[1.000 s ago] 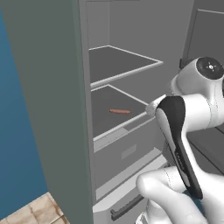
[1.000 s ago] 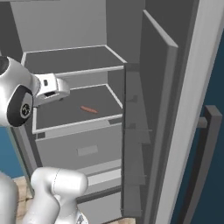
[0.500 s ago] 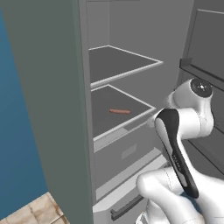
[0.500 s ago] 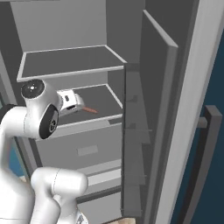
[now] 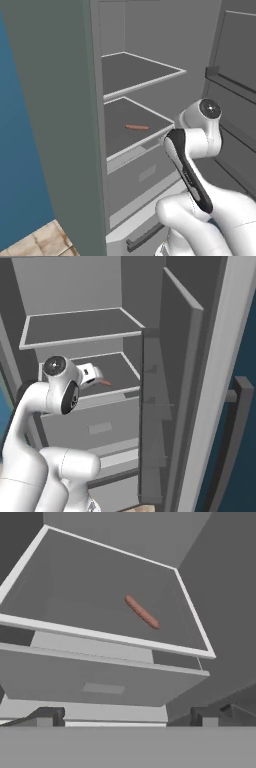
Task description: Move the hot dog bun to the plate on the dining table and place the condiment next to that plate. Then navigate to the fridge and take the sausage and place it on the plate as well.
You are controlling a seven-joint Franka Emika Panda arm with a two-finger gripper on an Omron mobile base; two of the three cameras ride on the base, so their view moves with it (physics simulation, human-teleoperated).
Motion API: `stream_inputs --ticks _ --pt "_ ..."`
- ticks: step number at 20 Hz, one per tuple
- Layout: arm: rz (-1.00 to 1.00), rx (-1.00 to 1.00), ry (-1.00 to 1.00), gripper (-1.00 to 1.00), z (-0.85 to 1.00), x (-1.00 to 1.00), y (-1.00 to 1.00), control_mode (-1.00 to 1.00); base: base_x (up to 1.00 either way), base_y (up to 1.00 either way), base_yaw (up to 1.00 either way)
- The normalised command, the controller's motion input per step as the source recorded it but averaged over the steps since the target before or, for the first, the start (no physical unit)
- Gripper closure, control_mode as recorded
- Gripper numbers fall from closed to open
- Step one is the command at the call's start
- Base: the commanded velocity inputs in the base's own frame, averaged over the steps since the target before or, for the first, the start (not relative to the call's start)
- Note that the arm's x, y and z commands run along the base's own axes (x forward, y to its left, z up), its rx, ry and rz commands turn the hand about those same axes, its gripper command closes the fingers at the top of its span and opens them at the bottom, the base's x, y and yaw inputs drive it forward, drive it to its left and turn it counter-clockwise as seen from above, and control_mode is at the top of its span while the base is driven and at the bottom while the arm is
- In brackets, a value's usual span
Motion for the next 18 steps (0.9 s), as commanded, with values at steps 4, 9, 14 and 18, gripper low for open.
stream_inputs --ticks 4,9,14,18 --pt "0.0 0.0 0.09 -1.0 -0.05 0.65 0.0 -1.0 0.0 0.0 0.0" --pt "0.0 0.0 0.12 -1.0 -0.17 0.58 0.01 -1.0 0.0 0.0 0.0" --pt "0.0 -0.04 0.1 -1.0 -0.36 0.35 0.07 -1.0 0.0 0.0 0.0" --pt "0.01 -0.02 0.01 -1.0 -0.25 0.23 0.09 -1.0 0.0 0.0 0.0"
